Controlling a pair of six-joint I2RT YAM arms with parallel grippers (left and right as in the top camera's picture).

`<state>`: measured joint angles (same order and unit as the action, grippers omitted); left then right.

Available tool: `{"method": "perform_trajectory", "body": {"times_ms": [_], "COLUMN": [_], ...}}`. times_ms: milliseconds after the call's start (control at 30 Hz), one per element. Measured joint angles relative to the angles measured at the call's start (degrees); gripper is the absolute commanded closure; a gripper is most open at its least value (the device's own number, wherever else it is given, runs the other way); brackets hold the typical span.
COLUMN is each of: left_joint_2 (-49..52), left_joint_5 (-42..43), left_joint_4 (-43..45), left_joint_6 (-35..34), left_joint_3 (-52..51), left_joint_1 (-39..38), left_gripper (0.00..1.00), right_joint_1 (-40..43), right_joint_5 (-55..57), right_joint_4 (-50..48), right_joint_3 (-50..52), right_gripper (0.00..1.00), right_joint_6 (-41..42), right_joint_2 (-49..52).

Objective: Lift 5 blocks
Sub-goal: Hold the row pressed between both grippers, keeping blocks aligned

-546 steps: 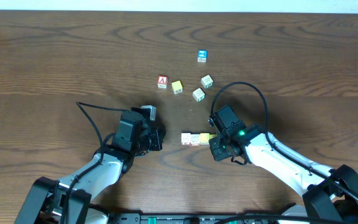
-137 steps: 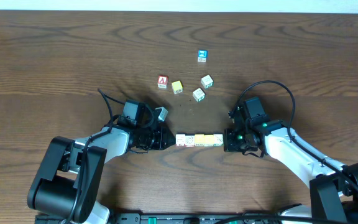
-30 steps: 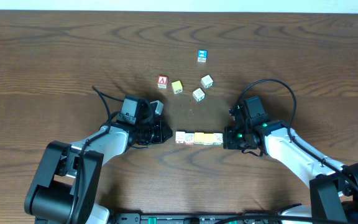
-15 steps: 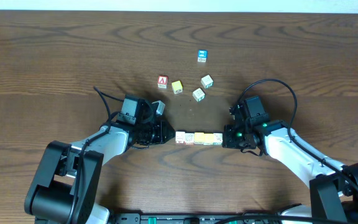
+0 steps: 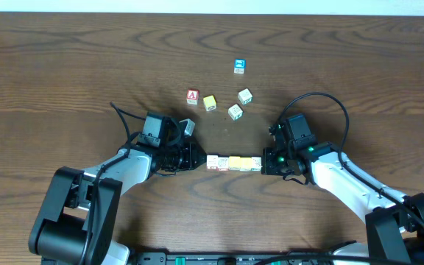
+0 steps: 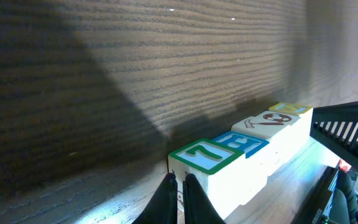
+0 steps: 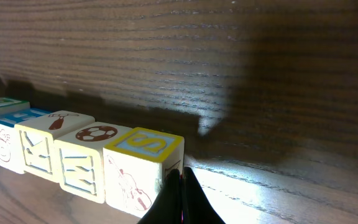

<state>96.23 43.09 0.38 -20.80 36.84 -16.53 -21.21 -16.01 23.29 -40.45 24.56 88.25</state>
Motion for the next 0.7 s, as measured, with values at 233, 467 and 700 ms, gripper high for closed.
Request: {"method": "perform_trajectory", "body": {"times_ms": [233,467,700], "left_joint_2": [0.00,0.00,0.00], "left_joint_5": [-1.31,-1.49,-1.33], "left_joint_4": [-1.68,-1.68,-1.68], "left_joint_6": [-0.17,-0.17,-0.17], "left_joint_3": [0.00,0.00,0.00], "left_joint_1": [-0.13,-0.13,-0.13], "left_gripper": [0.93,0.93,0.93], "right_joint_1": [-0.50,-0.52,-0.52], "right_joint_5": [1.20,1.75,0.57], "right_joint_4": [0.81,0.85,0.02], "right_joint_3": [0.02,0.02,0.02], "right_gripper": [0.99,0.99,0.99], "right_joint_6": [0.00,-0.24,-0.26], "right_joint_2": [0.00,0.00,0.00]}}
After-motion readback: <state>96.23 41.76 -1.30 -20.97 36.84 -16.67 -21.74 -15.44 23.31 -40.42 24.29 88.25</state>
